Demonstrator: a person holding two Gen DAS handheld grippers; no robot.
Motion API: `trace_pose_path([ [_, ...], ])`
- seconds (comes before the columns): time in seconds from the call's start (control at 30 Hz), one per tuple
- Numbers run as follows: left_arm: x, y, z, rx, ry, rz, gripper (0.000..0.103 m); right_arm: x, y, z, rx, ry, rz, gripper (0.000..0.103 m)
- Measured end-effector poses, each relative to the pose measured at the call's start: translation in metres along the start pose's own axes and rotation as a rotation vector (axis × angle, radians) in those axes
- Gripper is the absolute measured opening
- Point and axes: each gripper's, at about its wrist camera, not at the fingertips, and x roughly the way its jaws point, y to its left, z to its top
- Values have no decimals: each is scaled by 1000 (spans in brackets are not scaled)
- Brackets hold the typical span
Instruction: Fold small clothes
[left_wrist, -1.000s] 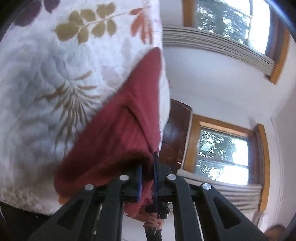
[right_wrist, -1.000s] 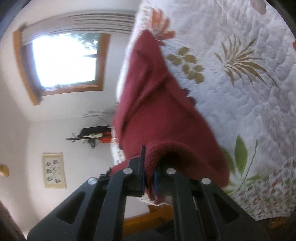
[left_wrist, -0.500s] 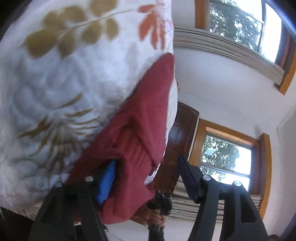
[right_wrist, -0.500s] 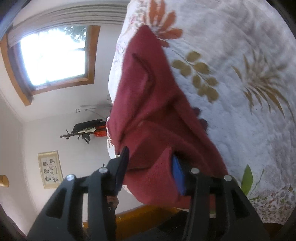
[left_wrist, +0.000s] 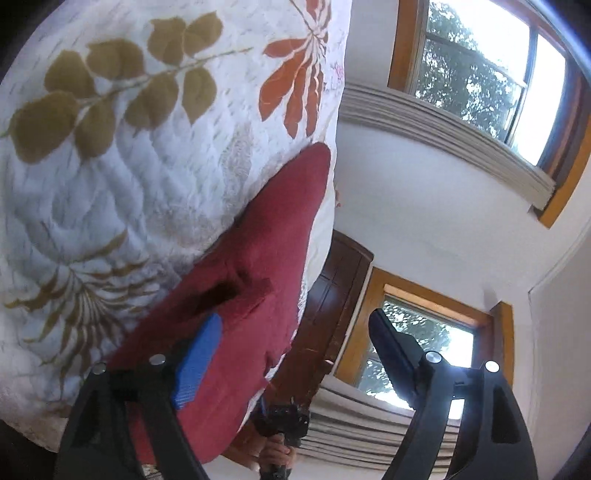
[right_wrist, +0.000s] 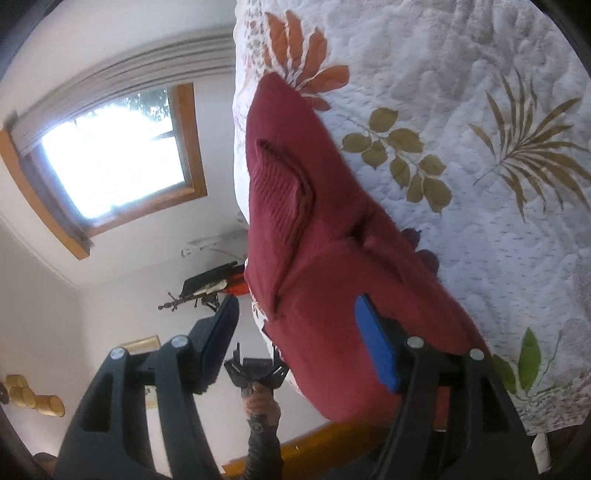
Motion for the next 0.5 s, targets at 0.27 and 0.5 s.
trace_pose_path([
  [0.27, 11, -65, -13, 451, 93, 337, 93, -13, 29, -16, -216, 28, -192, 66],
  [0.5, 45, -74, -34, 716, 248, 567, 95, -3, 45, -35, -559, 21, -518, 65],
])
